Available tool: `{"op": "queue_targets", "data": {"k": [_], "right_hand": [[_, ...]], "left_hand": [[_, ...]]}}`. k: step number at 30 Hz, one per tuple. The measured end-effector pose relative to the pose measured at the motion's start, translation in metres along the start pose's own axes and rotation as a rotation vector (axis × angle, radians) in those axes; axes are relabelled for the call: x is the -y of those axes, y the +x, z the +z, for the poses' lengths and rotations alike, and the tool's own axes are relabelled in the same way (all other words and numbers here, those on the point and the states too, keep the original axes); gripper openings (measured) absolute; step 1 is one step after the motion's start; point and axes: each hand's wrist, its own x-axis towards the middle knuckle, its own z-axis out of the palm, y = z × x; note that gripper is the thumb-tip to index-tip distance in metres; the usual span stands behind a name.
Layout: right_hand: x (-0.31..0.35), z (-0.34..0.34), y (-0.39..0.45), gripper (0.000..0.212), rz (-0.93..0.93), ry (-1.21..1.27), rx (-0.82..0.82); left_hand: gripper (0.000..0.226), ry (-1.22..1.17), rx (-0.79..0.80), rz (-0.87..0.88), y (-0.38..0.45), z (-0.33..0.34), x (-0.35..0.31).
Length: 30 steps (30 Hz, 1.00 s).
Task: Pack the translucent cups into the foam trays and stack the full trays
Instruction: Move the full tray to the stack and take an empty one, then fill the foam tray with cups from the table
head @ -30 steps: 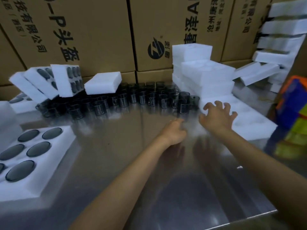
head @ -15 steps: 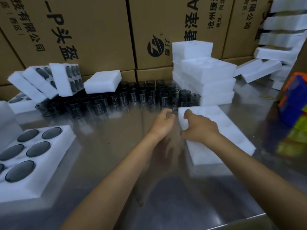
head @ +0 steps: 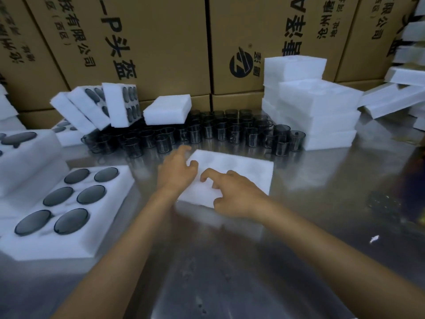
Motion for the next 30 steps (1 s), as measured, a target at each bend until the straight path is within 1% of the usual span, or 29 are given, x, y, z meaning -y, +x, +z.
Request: {"op": "queue_targets", "data": {"k": [3, 5, 7, 8, 10, 12, 14, 15, 16, 18, 20, 21, 22, 26, 28, 30], "right_hand": [[0.001, 0.009, 0.011, 0.057, -0.062, 0.074, 0.034], [0.002, 0.013, 0.015, 0.051, -0.085, 0.096, 0.05], [0.003, 0.014, 0.02, 0.04, -0.107, 0.086, 0.014], [0.004, 0.013, 0.024, 0.029, -0.111, 0.115, -0.036], [0.003, 0.006, 0.034, 0.012, -0.085, 0.269, -0.162], [-0.008, -0.007, 0.05, 0.012, -0.029, 0.382, -0.289], [-0.026, -0.023, 0.067, 0.012, 0.054, 0.319, -0.386], [-0.039, -0.03, 0.076, 0.009, 0.115, 0.223, -0.434], [-0.053, -0.037, 0.086, 0.012, 0.199, 0.095, -0.48], [-0.085, -0.048, 0.103, 0.036, 0.413, -0.142, -0.525], [-0.115, -0.056, 0.113, 0.055, 0.63, -0.251, -0.519], [-0.127, -0.057, 0.115, 0.061, 0.703, -0.269, -0.507], [-0.138, -0.057, 0.116, 0.063, 0.734, -0.275, -0.5], [-0.154, -0.047, 0.119, 0.049, 0.633, -0.266, -0.585], [-0.15, -0.045, 0.119, 0.047, 0.589, -0.25, -0.602], [-0.144, -0.045, 0.118, 0.046, 0.532, -0.205, -0.61]], "left_hand": [[0.05, 0.109, -0.012, 0.046, 0.005, -0.013, 0.017], [0.049, 0.134, 0.039, 0.053, 0.01, -0.017, 0.027], [0.046, 0.128, 0.116, 0.034, 0.014, -0.016, 0.033], [0.045, 0.121, 0.15, 0.031, 0.014, -0.014, 0.035], [0.044, 0.115, 0.174, 0.047, 0.015, -0.011, 0.039], [0.043, 0.118, 0.166, 0.068, 0.016, -0.01, 0.04], [0.039, 0.11, 0.174, 0.068, 0.02, -0.01, 0.04], [0.036, 0.099, 0.18, 0.063, 0.023, -0.011, 0.04], [0.031, 0.082, 0.185, 0.055, 0.026, -0.011, 0.041], [0.018, -0.003, 0.192, 0.026, 0.032, -0.012, 0.044], [0.007, -0.126, 0.207, -0.011, 0.036, -0.013, 0.046], [0.005, -0.164, 0.215, -0.022, 0.037, -0.013, 0.047], [0.004, -0.184, 0.221, -0.029, 0.037, -0.014, 0.047], [0.005, -0.18, 0.221, -0.011, 0.036, -0.014, 0.048], [0.006, -0.166, 0.213, 0.002, 0.035, -0.013, 0.047], [0.008, -0.204, 0.208, 0.019, 0.036, -0.013, 0.047]]}}
